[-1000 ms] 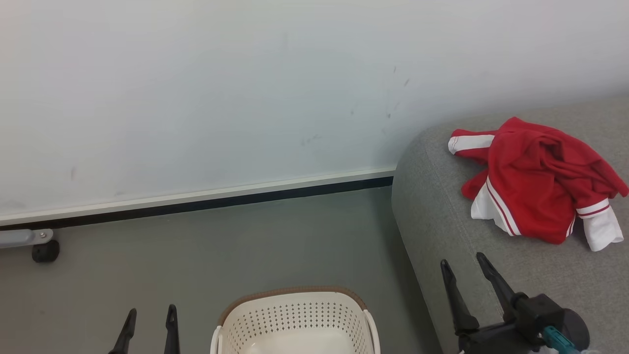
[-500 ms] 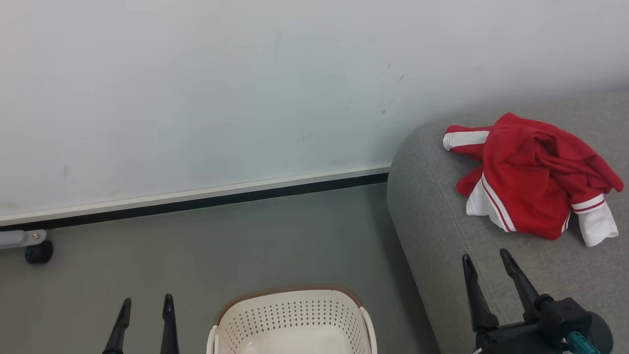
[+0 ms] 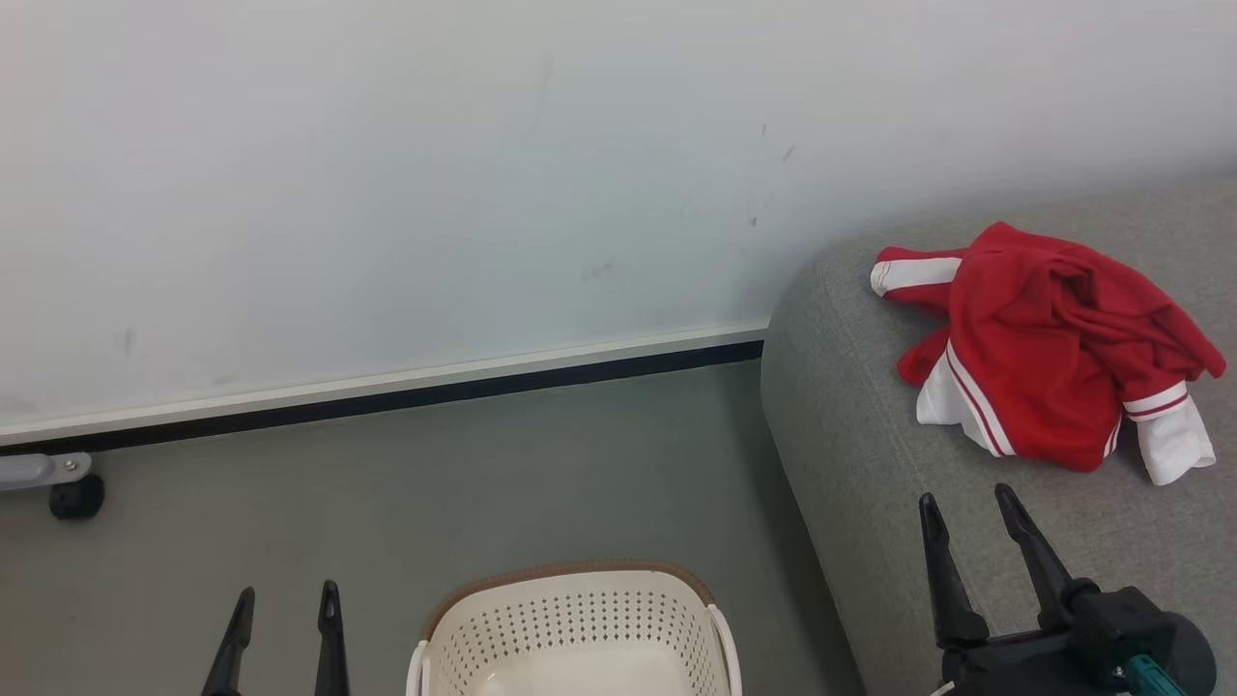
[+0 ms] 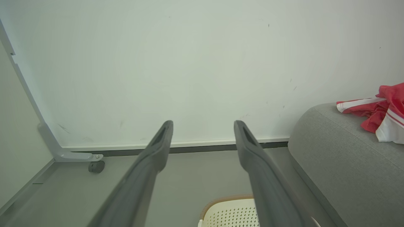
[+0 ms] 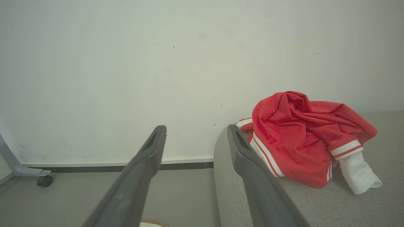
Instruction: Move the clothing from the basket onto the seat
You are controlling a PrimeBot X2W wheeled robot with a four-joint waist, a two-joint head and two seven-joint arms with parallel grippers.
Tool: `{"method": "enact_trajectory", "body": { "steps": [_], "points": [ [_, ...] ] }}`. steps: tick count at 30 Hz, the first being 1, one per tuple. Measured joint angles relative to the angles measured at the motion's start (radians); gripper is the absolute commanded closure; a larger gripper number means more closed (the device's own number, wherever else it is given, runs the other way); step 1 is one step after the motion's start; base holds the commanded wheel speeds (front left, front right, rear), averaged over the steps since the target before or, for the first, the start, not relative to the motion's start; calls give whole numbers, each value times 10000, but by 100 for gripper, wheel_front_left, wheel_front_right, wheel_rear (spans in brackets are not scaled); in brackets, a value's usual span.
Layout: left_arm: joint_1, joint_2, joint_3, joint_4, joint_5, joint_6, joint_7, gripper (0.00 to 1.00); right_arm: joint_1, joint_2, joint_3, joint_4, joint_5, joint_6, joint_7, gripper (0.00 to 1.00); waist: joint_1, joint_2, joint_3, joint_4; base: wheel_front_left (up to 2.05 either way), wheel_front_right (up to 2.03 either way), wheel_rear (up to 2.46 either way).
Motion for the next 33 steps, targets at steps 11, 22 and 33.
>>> {"method": "enact_trajectory", "body": {
  "steps": [11, 22, 33],
  "points": [
    [174, -192, 6, 539, 46, -12, 12, 100, 434, 226, 65, 518, -63, 6, 65, 100, 0, 0, -17, 33, 0, 0, 0],
    [189, -320, 173, 752, -876, -205, 359, 100, 537, 407, -374, 708, 878, 196, 378, 100, 0, 0, 23, 125, 0, 0, 0],
    [-26, -401, 431, 930, -2389, -466, 742, 100, 395, 573, -851, 884, 2360, 460, 786, 100, 0, 0, 65, 231, 0, 0, 0]
  ]
}}
